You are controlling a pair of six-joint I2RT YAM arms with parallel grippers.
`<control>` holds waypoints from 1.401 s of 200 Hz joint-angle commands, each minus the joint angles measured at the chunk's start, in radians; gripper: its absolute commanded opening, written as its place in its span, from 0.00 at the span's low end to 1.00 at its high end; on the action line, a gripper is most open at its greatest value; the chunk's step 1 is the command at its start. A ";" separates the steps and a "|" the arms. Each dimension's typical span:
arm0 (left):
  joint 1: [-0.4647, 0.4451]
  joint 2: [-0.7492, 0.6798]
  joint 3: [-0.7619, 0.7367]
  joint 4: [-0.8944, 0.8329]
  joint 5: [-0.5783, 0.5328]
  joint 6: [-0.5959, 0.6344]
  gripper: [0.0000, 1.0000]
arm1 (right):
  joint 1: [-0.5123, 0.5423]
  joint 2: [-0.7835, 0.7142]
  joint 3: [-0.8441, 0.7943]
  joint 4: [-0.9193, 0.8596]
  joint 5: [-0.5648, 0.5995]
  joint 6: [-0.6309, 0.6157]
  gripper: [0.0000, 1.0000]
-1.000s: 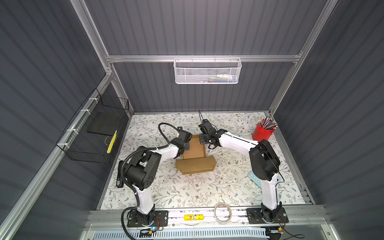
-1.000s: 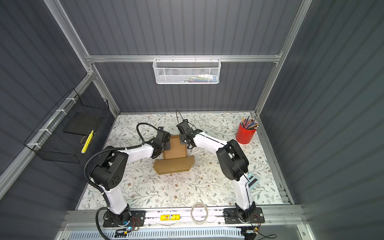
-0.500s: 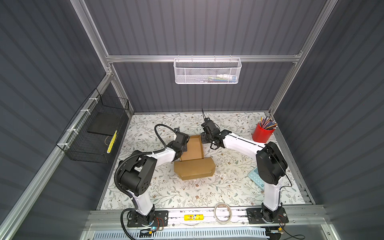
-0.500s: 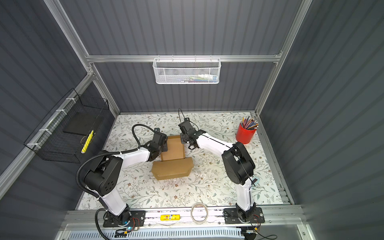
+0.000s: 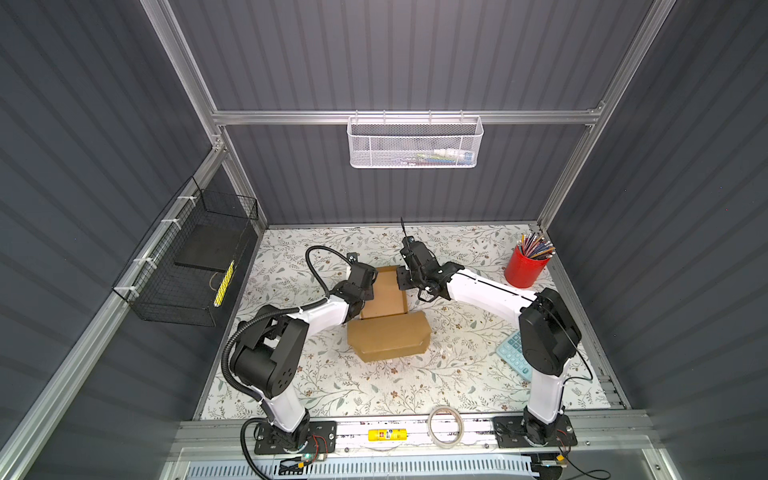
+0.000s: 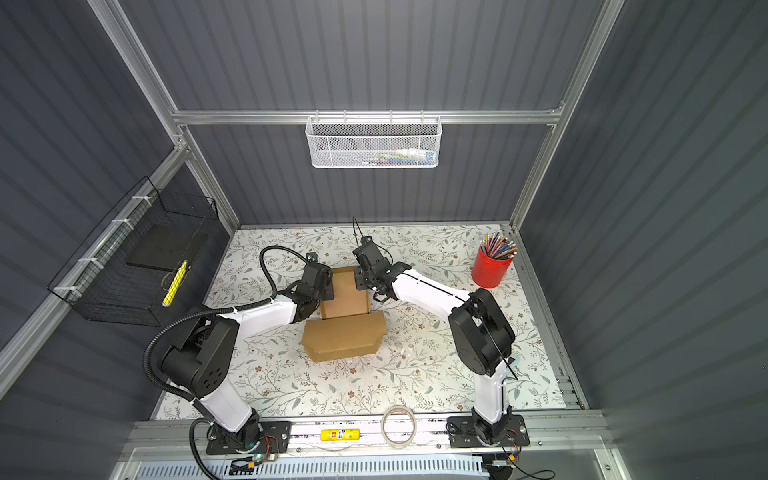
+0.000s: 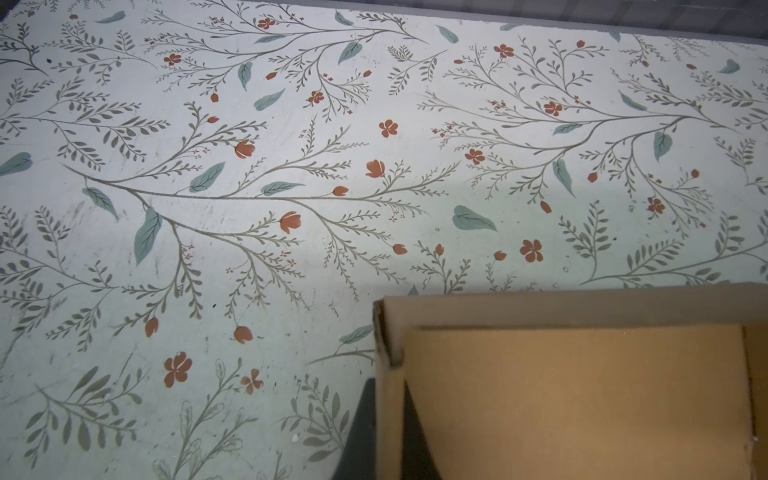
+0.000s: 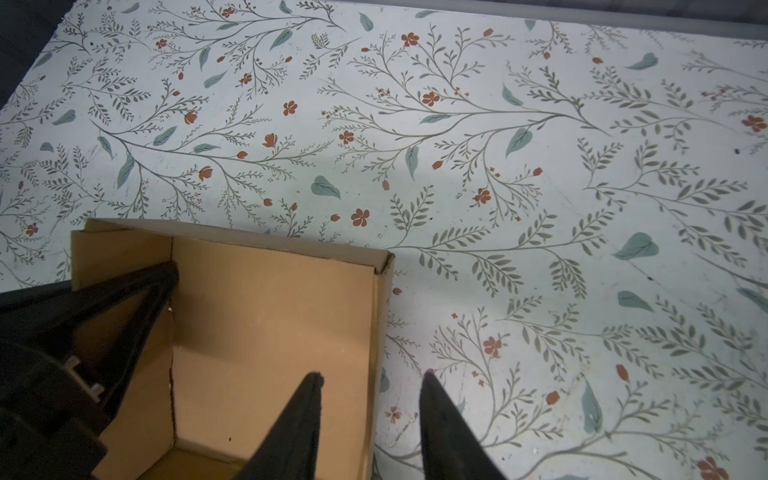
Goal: Fold the paper box
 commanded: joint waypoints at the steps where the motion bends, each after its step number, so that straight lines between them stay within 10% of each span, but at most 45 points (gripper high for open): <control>1: 0.000 -0.023 -0.014 0.018 -0.016 0.018 0.00 | 0.003 0.036 0.043 -0.017 -0.018 -0.013 0.42; 280: -0.001 -0.039 -0.029 0.045 0.010 0.011 0.00 | 0.005 0.185 0.188 -0.117 0.036 -0.015 0.31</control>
